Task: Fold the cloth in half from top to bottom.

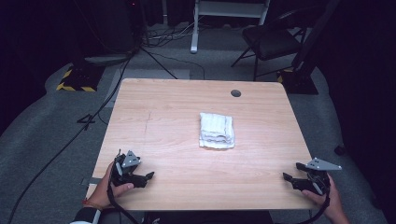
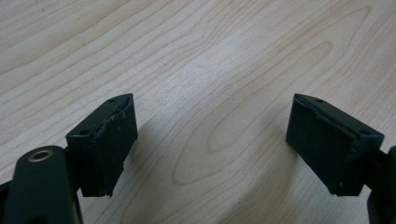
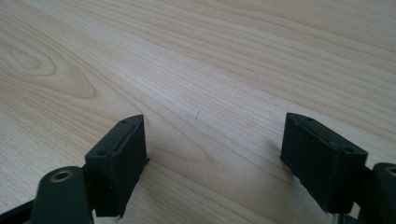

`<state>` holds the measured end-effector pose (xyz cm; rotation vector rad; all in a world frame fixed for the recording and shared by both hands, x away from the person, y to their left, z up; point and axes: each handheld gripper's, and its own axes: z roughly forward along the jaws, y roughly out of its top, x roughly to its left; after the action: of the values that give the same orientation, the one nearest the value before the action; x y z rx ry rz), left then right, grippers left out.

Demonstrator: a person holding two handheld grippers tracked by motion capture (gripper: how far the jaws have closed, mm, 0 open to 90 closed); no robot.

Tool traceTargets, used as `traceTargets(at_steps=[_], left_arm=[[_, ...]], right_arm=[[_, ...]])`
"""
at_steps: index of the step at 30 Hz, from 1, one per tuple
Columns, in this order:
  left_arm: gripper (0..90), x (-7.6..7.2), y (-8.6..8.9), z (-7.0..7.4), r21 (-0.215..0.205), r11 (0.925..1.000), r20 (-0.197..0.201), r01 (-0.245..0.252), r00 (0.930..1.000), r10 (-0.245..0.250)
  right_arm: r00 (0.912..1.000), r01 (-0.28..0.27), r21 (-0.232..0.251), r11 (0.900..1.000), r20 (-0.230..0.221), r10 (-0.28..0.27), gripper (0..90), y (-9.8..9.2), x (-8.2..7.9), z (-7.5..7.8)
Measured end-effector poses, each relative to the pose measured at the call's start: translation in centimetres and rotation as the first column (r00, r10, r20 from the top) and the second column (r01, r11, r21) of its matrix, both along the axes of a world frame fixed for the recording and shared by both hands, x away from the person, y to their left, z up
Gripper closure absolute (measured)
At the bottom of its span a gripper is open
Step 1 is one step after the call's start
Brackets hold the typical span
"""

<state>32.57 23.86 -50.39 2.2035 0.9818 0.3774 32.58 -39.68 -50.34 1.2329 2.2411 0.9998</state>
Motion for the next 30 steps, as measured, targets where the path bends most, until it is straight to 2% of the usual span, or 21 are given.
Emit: traceTargets(at_steps=[10, 30], left_arm=[[16.7, 0.0, 0.0, 0.0, 0.0, 1.0, 0.0, 0.0, 1.0, 0.0], [16.7, 0.0, 0.0, 0.0, -0.001, 1.0, 0.0, -0.001, 1.0, 0.001]], right_arm=[[0.9998, 0.018, -0.001, 1.0, 0.003, -0.018, 22.7, -0.01, 0.11, 0.0], [0.9998, 0.018, -0.001, 1.0, 0.004, -0.018, 22.7, -0.01, 0.11, -0.01]])
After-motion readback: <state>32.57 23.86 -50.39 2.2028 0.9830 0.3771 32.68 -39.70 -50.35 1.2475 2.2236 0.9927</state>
